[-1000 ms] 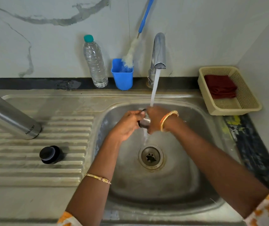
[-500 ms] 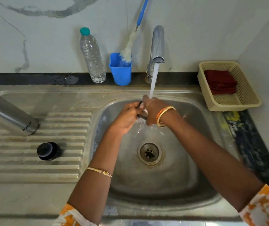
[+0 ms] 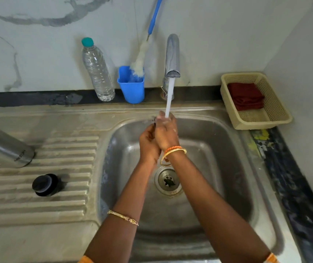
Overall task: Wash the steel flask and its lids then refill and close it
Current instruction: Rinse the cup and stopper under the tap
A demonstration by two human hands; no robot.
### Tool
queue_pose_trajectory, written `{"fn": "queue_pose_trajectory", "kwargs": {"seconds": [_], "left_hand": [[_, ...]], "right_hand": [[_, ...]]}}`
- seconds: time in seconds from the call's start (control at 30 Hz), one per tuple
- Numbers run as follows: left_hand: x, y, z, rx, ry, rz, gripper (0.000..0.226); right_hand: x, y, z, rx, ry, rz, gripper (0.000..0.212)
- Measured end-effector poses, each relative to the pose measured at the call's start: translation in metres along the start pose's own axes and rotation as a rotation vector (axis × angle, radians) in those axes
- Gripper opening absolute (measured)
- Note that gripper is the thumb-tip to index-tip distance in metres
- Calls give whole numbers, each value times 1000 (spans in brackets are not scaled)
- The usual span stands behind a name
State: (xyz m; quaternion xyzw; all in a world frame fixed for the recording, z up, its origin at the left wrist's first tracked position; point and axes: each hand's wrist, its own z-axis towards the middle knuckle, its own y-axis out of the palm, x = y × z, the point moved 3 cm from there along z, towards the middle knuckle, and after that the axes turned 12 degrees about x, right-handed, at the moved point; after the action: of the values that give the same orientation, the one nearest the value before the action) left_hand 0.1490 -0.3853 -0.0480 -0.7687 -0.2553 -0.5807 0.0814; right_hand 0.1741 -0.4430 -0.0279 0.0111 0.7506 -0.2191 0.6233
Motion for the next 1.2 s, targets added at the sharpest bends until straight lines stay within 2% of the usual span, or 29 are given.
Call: {"fn": "queue_pose_trajectory", "kwargs": {"seconds": [0.03,0.1,0.17,0.2,0.23,0.3,0.37,0.43,0.5,0.6,0.67,0.73,0.83,0.9,1.0,1.07,1.1,1.13,1.2], "left_hand": [[1,-2,0,-9,27,19,21],[-1,-4,-2,-76,61,38,21],[0,-3,-9,-125,4,-32,23],[-2,-2,-10,-120,-26,-60,24],[-2,-2,-10,-84,-47,-75,24],[-1,1,-8,-38,-162,-168,23],[1,4,-8,-106,-328,-332,24],[3,1,-5,-83,-289,-313,22],[3,-6,1,-44,-211,-244,23],[9,-8,-5,-127,-280,-294,21],[11,-8,-9,-131,-363,-331,20],[12,-5,-11,-78,-412,-341,22],[13,4,-7,64,-385,-308,27],[11,6,-1,166,-392,-271,27],[5,7,7,224,-424,-238,25],[0,9,10,225,-372,-194,23],[-1,11,9,224,-278,-155,21],[-1,11,6,218,-124,-101,19],[2,9,-4,162,368,127,20]], "right_hand": [[0,-3,5,-15,27,19,34],[3,-8,29,-55,220,100,42],[4,-13,49,-93,376,195,59],[5,-12,49,-86,373,191,64],[5,-9,43,-62,285,130,62],[4,-2,16,6,-25,-79,53],[4,2,-12,25,-189,-183,56],[2,0,-9,-14,-157,-127,53],[-2,-3,13,-72,16,10,45],[-7,-11,48,-67,222,116,55],[-10,-11,60,-115,205,80,55],[-10,-8,67,-179,174,51,35],[-10,-7,53,-241,135,-119,26],[-9,-12,35,-177,71,-206,20],[-5,-22,5,-48,-69,-184,25],[2,-24,-1,3,-18,-96,24],[4,-26,3,26,96,-36,23],[8,-27,10,42,238,45,22],[13,-26,21,-11,512,197,18]]}}
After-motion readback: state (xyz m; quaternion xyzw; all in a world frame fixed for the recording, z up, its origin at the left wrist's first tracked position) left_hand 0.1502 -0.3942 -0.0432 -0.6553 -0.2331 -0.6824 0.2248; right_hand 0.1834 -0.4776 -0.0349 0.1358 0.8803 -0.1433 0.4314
